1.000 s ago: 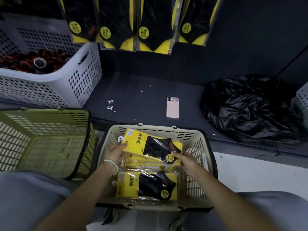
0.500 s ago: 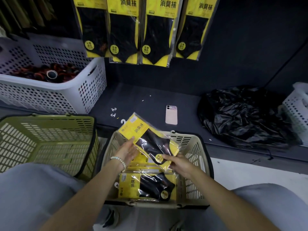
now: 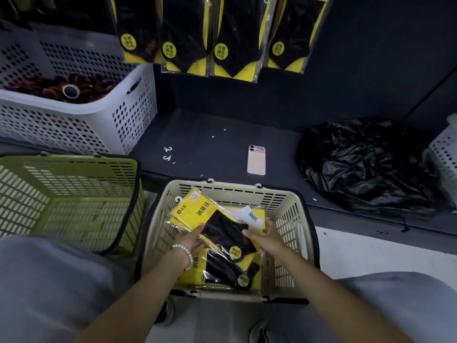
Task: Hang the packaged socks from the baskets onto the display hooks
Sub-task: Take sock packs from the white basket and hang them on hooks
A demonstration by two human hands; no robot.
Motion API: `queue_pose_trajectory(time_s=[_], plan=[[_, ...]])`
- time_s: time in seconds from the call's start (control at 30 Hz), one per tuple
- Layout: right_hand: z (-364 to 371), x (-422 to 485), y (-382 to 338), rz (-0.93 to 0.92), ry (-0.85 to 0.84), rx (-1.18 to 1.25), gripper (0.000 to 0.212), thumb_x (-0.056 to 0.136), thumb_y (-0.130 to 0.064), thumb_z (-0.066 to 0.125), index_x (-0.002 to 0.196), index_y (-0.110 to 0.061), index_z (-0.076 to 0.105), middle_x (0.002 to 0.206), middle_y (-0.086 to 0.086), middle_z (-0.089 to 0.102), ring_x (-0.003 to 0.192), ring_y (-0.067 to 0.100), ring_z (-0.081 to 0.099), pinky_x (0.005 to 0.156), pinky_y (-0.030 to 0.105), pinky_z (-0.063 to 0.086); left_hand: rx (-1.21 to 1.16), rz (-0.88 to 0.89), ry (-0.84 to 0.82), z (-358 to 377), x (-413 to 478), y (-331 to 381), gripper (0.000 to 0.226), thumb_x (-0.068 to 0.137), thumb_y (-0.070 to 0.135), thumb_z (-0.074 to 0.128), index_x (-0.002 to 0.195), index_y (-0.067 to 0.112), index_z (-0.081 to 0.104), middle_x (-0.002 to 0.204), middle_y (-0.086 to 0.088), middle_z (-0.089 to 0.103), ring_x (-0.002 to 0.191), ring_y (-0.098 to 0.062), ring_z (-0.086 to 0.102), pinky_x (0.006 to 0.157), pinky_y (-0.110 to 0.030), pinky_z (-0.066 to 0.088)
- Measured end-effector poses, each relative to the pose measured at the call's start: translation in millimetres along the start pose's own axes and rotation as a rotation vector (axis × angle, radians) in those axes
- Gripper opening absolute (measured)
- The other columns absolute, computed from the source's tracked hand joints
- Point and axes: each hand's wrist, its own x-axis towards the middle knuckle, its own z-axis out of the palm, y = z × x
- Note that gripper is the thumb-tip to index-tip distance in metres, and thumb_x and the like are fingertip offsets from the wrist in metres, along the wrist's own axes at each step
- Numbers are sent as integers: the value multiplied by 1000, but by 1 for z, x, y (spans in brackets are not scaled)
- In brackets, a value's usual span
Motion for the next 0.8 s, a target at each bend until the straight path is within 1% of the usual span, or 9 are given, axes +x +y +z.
queue_pose_trajectory(time_s=[0.07, 0.13, 0.2, 0.33, 0.43, 0.57, 0.67, 0.73, 0.8], plan=[[1, 3, -10, -149, 38, -67, 71, 83, -36, 71, 142, -15, 36, 143, 5, 43, 126, 18, 43, 103, 31, 38, 21, 84, -59, 4, -12, 1, 34, 83, 11, 67, 113, 11, 51, 111, -11, 59, 96, -26, 60, 79, -34, 52], [3, 1, -26, -269, -8, -88, 60, 86, -48, 62, 140, -29, 40, 142, -6, 46, 130, 13, 43, 108, 34, 36, 118, 227, -133, 14, -27, 11, 27, 83, 15, 68, 106, 18, 56, 109, -2, 62, 89, -16, 62, 65, -26, 52], [5, -4, -46, -392, -46, 5, 47, 86, -49, 60, 129, -35, 48, 132, -13, 53, 124, 7, 48, 105, 30, 39, 271, 384, -191, 27, -43, 29, 27, 79, 22, 71, 103, 24, 59, 105, 6, 67, 88, -8, 64, 61, -21, 49], [-8, -13, -90, -514, 79, 253, 18, 87, -30, 66, 101, -20, 61, 101, -5, 65, 97, 4, 61, 84, 11, 45, 458, 628, -263, 55, -69, 75, 26, 73, 34, 75, 97, 30, 64, 94, 11, 72, 82, -3, 67, 69, -22, 51], [-29, -27, -127, -578, 75, 318, 19, 87, -28, 66, 83, -10, 61, 77, -3, 62, 69, -3, 60, 64, 7, 44, 482, 732, -275, 79, -89, 109, 30, 68, 37, 78, 93, 27, 66, 88, 12, 72, 79, -1, 68, 67, -19, 52], [-59, -45, -177, -663, 98, 405, 18, 81, -36, 69, 94, -22, 71, 93, -8, 75, 90, 5, 69, 77, 16, 54, 498, 891, -377, 119, -123, 150, 29, 65, 34, 80, 88, 26, 66, 73, 17, 71, 68, 6, 65, 55, -6, 46], [-85, -52, -213, -717, 99, 496, 31, 76, -39, 69, 102, -22, 70, 102, -6, 74, 96, 8, 69, 84, 20, 55, 487, 965, -403, 145, -154, 188, 34, 60, 53, 68, 83, 28, 64, 67, 25, 68, 64, 11, 63, 53, -3, 43], [-103, -54, -235, -763, 107, 518, 28, 82, -33, 66, 107, -22, 67, 104, -9, 74, 97, 4, 68, 79, 15, 54, 496, 1038, -406, 159, -170, 216, 40, 60, 62, 58, 80, 29, 65, 67, 20, 69, 63, 6, 62, 54, -5, 45], [-120, -54, -255, -815, 113, 515, 23, 89, -26, 62, 111, -21, 65, 103, -11, 73, 95, 1, 68, 71, 9, 51, 537, 1146, -376, 170, -181, 245, 50, 61, 68, 54, 81, 24, 68, 73, 11, 66, 65, -7, 58, 60, -17, 46]])
